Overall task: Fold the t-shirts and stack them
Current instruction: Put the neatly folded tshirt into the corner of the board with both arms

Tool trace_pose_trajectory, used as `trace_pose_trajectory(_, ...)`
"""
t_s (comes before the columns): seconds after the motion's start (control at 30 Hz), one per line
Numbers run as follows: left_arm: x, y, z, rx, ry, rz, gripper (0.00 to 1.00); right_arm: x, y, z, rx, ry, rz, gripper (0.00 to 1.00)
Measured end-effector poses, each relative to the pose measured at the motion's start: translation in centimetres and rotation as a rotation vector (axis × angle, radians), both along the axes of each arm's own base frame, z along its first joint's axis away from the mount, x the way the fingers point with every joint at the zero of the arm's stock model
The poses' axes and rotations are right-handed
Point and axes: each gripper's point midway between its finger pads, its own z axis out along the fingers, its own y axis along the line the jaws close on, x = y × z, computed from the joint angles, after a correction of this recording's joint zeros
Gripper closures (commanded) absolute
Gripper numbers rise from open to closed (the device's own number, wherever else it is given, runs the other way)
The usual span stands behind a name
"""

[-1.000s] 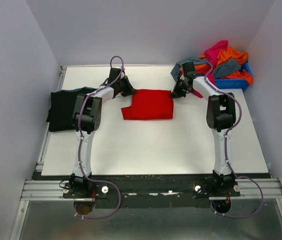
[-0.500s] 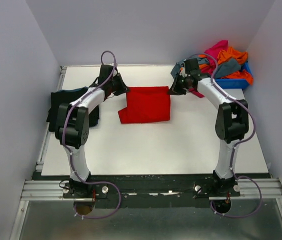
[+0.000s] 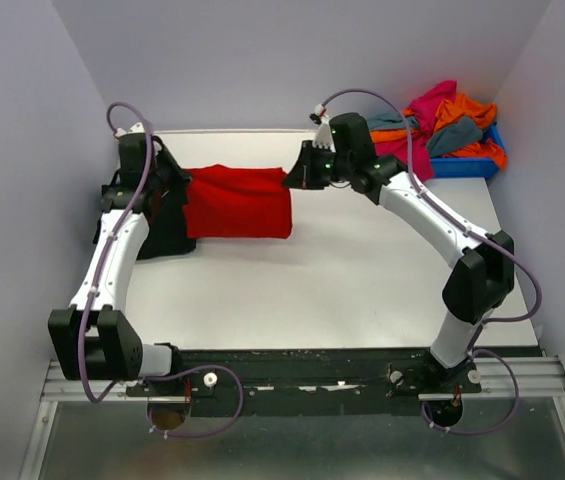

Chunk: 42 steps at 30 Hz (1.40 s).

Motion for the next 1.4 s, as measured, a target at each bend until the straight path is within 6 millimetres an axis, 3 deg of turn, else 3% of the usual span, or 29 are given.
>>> trace_pose_trajectory(0.27, -4.5, 10.0, 3.0, 0.154, 0.077, 0.293, 1.00, -4.6, 9.7, 3.5, 0.120, -0.071, 0.207, 0.99)
trace_pose_trajectory(0.4, -6.7, 15.3, 3.2, 0.251, 0.144, 0.482, 1.00, -6.2, 14.5, 2.3, 0.156, -0.063, 0.270, 0.99)
trace_pose_trajectory(0.63, -9.9, 22.3, -0.3, 0.322, 0.337, 0.687, 1.00, -6.5, 20.8, -0.9, 0.189, -0.010, 0.315, 0.99)
trace_pose_trajectory(0.8, -10.1, 24.0, -1.6, 0.344, 0.388, 0.729, 1.00, -5.6, 22.7, -2.1, 0.214, 0.012, 0.315, 0.99)
trace_pose_trajectory(1.07, -8.5, 25.5, -4.0, 0.368, 0.445, 0.722, 1.00, -4.2, 24.4, -3.7, 0.241, 0.010, 0.310, 0.99)
trace_pose_trajectory(1.4, -5.7, 27.1, -3.5, 0.368, 0.424, 0.719, 1.00, -2.3, 26.0, -5.2, 0.261, 0.004, 0.284, 0.99)
